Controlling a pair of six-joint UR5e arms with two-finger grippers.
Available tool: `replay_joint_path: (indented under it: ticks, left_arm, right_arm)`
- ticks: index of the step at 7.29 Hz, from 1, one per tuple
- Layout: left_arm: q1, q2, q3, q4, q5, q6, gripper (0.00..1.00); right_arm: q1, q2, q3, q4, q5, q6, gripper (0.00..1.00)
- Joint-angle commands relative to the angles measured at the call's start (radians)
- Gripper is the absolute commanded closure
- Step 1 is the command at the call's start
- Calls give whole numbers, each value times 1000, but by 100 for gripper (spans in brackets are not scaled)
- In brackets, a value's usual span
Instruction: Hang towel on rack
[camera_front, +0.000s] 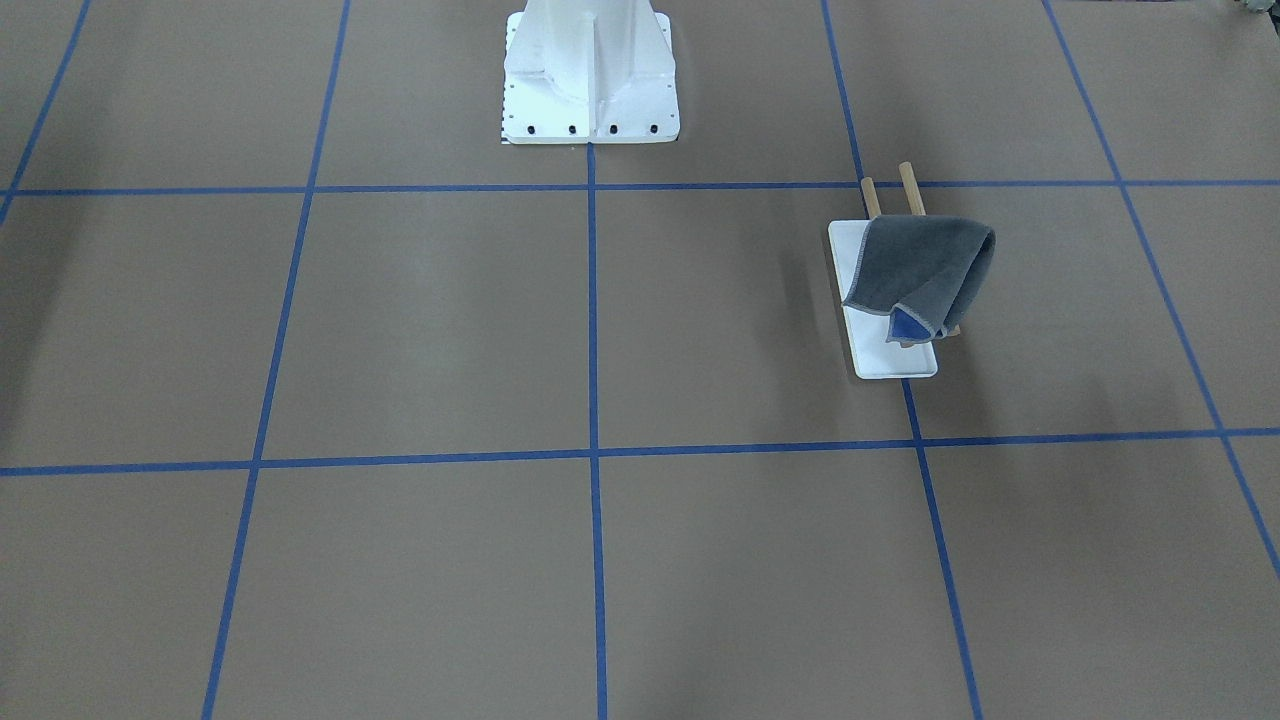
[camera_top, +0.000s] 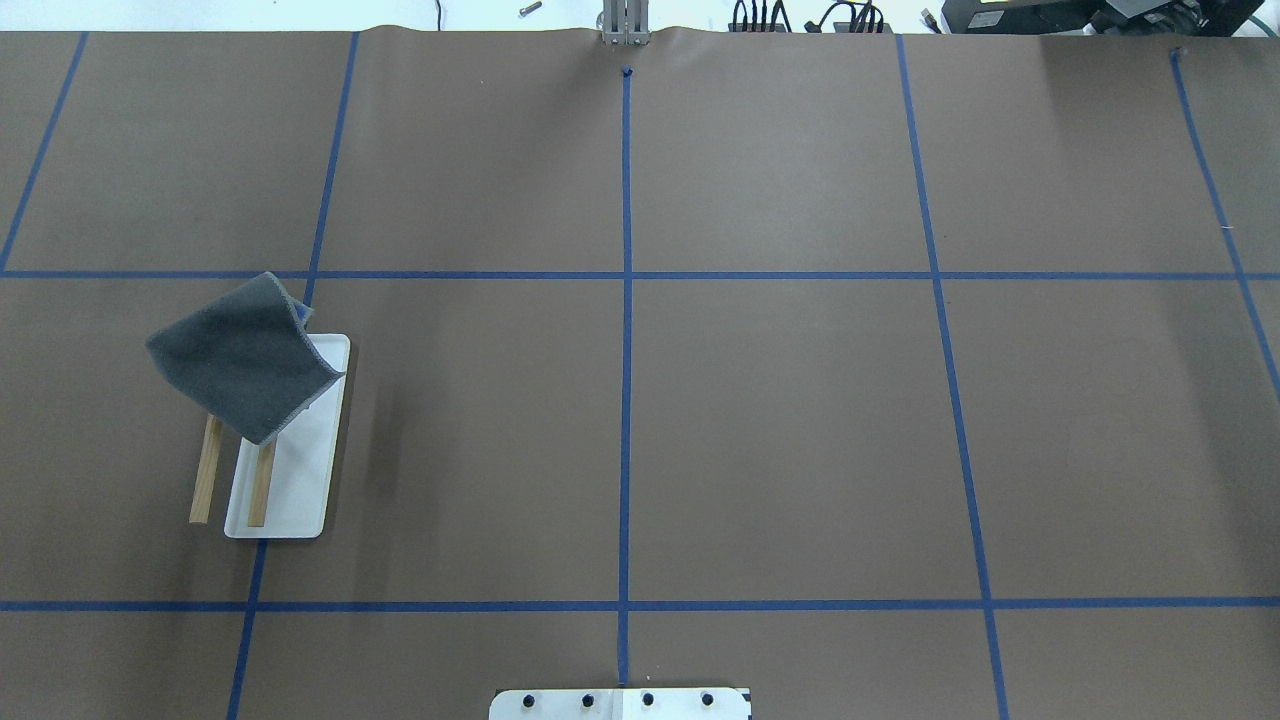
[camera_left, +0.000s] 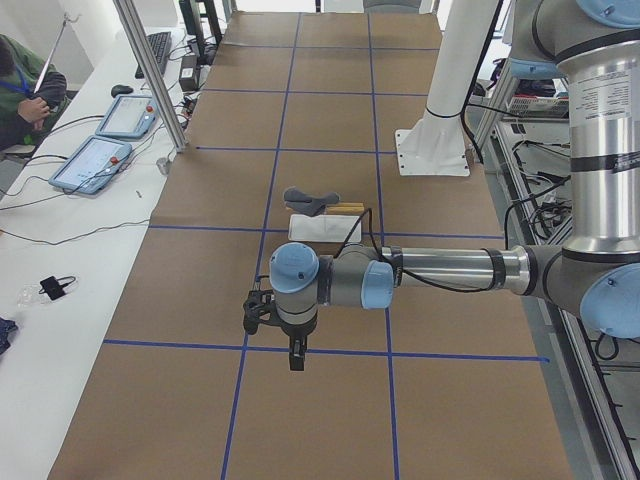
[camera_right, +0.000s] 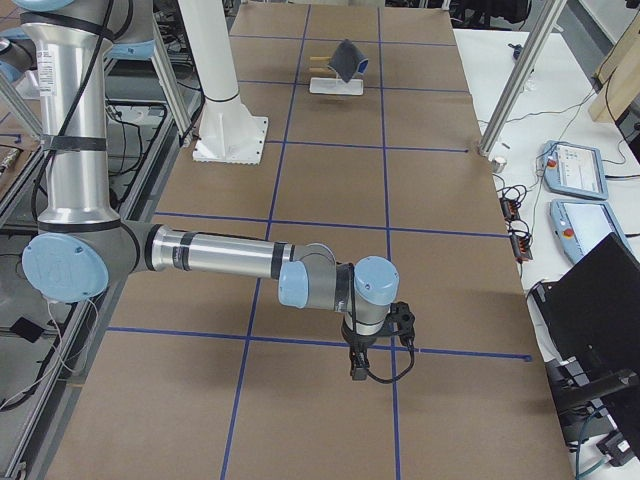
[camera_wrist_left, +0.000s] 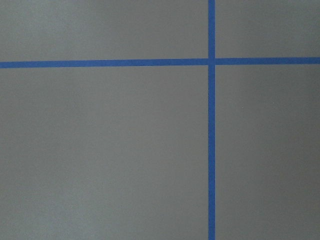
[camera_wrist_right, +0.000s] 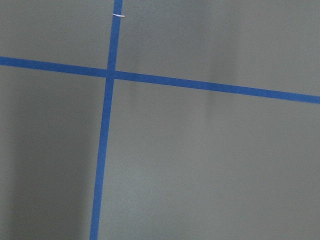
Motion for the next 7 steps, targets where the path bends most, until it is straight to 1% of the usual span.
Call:
replay_joint_path:
  ticks: [1, 2, 7]
  left_arm:
    - [0, 2, 5, 2, 1, -2, 2]
    - [0, 16, 3, 0, 0, -2, 2]
    - [0, 22, 2, 0, 2, -3, 2]
  right_arm:
    - [0, -2, -4, 0, 3, 1, 0]
    - [0, -2, -4, 0, 3, 1, 0]
    - [0, -2, -1, 0, 9, 1, 0]
